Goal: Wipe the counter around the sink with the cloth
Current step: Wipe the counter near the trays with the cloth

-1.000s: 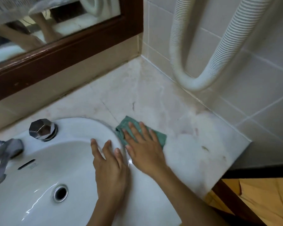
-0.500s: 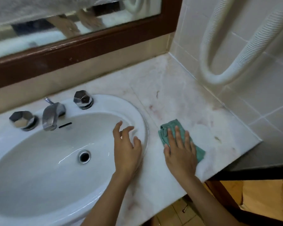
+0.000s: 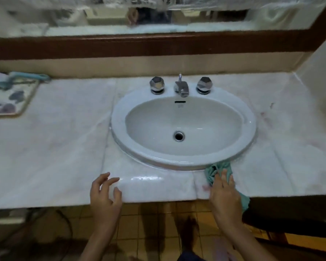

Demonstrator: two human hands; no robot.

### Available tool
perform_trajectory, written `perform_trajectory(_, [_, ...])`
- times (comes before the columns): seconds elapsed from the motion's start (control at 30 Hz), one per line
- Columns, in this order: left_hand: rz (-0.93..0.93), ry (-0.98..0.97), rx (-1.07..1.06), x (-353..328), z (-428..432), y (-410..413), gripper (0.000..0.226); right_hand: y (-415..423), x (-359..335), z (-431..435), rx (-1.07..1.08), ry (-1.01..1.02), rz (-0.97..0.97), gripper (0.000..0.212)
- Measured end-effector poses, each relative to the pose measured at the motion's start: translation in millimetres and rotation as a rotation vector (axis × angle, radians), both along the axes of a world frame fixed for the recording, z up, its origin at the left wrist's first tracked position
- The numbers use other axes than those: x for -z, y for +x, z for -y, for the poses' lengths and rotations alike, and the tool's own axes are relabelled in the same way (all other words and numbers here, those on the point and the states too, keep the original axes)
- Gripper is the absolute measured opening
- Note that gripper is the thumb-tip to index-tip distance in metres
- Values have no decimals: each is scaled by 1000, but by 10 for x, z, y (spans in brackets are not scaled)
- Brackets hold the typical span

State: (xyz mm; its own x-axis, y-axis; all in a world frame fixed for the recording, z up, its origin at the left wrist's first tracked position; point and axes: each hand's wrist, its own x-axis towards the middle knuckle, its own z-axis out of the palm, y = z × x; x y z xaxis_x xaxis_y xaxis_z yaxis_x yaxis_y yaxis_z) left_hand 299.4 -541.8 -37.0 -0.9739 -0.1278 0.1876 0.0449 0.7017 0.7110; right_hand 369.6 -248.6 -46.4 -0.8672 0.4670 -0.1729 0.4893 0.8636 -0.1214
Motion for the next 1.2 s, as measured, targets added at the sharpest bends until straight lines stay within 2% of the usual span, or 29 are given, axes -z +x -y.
perform_trajectory(0.07, [-5, 1, -45, 30, 419, 123, 28, 14, -150, 454, -46, -46, -24, 43])
perform_trajectory(0.17, [1, 49, -102, 26, 935, 254, 29, -159, -394, 1085, -123, -294, -163, 23])
perform_trajectory(0.27, [17, 83, -195, -37, 1381, 395, 26, -525, -426, 1708, -173, -466, -260, 23])
perform_trajectory(0.33, [39, 101, -235, -53, 1602, 456, 26, -726, -322, 2099, -227, -491, -270, 24])
perform_trajectory(0.4, [44, 114, -260, -53, 1825, 481, 26, -897, -159, 2496, -271, -431, -247, 29])
perform_trajectory(0.53, [45, 163, -294, -52, 2154, 388, 26, -1221, -56, 3048, -355, -170, -58, 51])
perform_trajectory(0.73, [41, 177, -300, -75, 2528, -30, 27, -1876, -90, 3412, -593, -113, 22, 61])
perform_trajectory(0.93, [83, 14, -266, 1, 3024, -832, 28, -2747, -66, 3872, -859, -77, 22, 59])
perform_trajectory(1.07, [140, -240, -178, 174, 3438, -1338, 35, -3141, -38, 4156, -1081, -68, 38, 56])
perform_trajectory(1.13, [192, -257, -196, 259, 3563, -1456, 41, -3277, 19, 4164, -1189, -34, -21, 53])
perform_trajectory(1.2, [195, -263, -227, 305, 3588, -1478, 43, -3399, 61, 4141, -1200, -23, -58, 53])
